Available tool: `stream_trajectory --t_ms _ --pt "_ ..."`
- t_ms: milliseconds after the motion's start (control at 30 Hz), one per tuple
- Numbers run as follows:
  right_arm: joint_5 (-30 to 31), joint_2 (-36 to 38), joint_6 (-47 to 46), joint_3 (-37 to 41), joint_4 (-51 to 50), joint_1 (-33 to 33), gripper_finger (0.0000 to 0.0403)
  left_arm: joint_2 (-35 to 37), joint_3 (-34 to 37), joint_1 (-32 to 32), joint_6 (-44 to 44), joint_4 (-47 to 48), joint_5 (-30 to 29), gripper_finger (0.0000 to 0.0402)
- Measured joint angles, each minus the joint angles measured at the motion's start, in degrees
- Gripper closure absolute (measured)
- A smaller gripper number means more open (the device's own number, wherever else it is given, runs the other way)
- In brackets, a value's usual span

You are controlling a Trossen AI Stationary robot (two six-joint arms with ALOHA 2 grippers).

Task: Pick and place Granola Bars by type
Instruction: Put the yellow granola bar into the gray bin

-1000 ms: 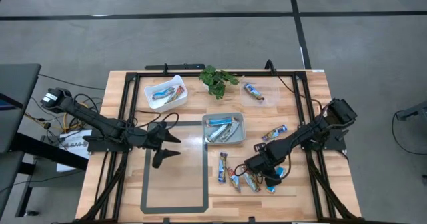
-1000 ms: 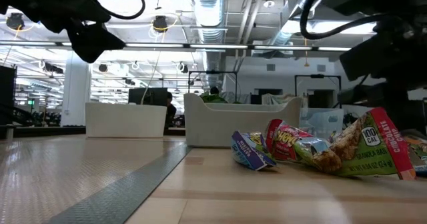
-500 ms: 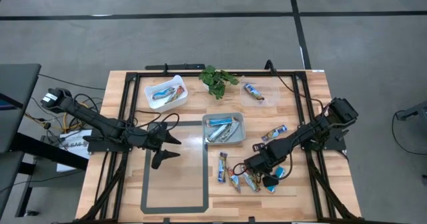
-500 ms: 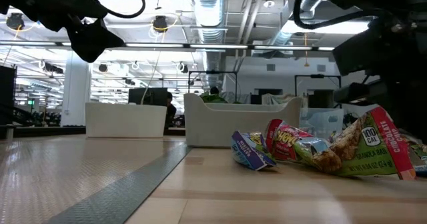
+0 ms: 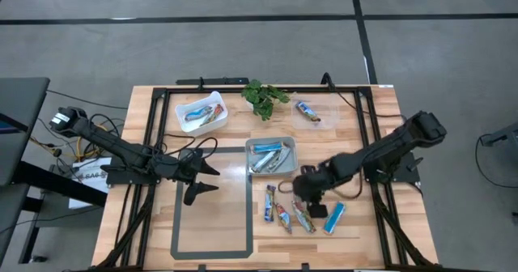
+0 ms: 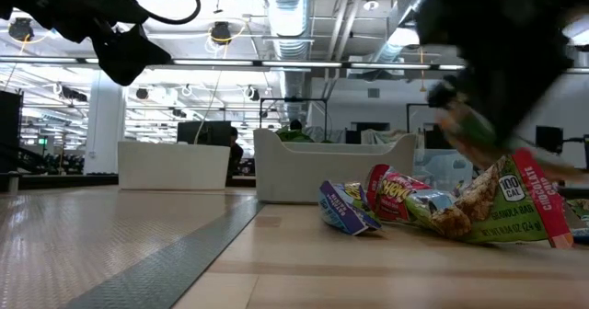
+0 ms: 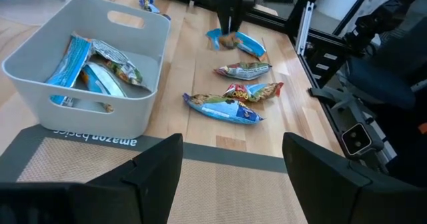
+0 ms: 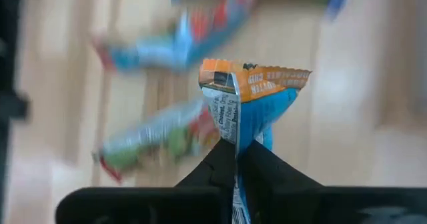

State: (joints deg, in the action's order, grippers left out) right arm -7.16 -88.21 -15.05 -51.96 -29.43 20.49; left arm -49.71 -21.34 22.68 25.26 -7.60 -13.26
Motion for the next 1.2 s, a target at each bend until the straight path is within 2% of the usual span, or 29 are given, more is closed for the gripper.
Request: stream_trajectory --t_ms 467,667,800,1000,1200 --pt "-0.2 13.83 -0.06 -0.13 27.52 -14.86 0.0398 0.0 -0.04 0.0 0.0 -1.42 0.0 0.0151" --pt "-0.24 16.01 0.46 -0.15 30.45 -18.0 0.0398 0.0 -0.04 0.0 0.0 -1.42 -0.02 0.0151" --pt "-0.19 15.44 1.37 -0.15 30.38 -19.09 0.0398 0.0 -0.04 0.0 0.0 -1.4 -0.02 0.0151" --pt "1.33 9.17 3.54 -0.98 30.17 -20.66 0.0399 0.0 -0.04 0.0 -0.02 -1.38 -0.09 0.0151" --pt "1.31 -0.22 4.68 -5.11 19.89 -23.14 0.0398 0.0 -0.04 0.0 -0.02 -1.38 -0.09 0.0151"
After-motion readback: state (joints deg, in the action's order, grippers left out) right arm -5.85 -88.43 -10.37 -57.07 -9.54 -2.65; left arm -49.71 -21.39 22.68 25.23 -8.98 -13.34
